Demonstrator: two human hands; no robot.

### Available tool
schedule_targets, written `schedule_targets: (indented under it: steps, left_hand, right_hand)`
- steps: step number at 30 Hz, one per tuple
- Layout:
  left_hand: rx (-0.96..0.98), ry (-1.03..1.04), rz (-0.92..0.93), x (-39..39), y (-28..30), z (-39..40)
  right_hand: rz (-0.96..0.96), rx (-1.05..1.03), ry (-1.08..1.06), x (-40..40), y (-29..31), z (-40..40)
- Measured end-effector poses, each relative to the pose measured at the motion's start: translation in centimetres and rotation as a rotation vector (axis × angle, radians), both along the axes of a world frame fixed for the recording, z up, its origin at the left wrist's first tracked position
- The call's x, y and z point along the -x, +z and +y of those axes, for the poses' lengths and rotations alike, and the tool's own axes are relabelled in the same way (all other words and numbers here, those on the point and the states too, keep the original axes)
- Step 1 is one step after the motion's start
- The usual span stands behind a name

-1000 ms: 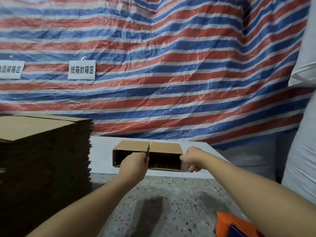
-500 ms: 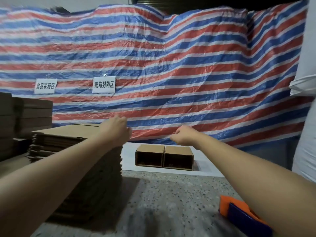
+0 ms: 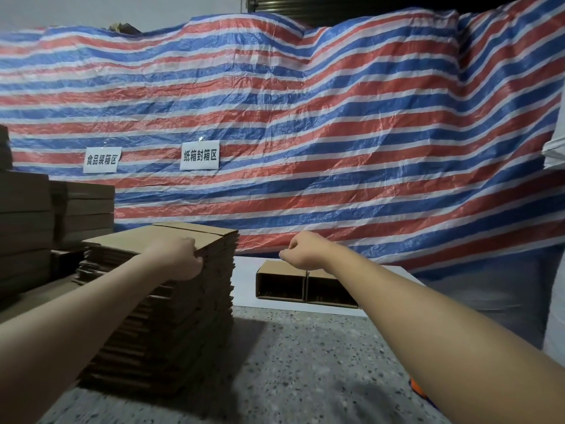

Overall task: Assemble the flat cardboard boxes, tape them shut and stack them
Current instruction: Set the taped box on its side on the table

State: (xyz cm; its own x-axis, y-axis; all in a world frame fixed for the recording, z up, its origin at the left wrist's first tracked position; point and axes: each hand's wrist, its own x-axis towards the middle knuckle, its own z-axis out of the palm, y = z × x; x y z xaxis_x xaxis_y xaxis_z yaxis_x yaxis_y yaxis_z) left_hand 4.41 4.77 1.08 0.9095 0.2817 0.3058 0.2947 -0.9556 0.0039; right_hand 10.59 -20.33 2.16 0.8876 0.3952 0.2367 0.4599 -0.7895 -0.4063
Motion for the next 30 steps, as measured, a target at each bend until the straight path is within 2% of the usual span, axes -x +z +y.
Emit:
schedule_targets:
  steps: [18, 26, 30]
  left_hand:
    - [-0.297, -0.073, -0.249, 2.2, -3.0, -1.4]
    - [-0.2, -0.061, -0.452, 2.9, -3.3, -2.4]
    - [-0.026, -0.09, -0.577, 2.6, -3.4, -2.5]
  right_hand:
    - [0.006, 0.036, -0.01, 0.4, -1.5, 0.1]
    - [0.0, 0.027, -0.025, 0.3, -1.7, 0.1]
    - [0.003, 0.041, -0.033, 0.4, -2.1, 0.0]
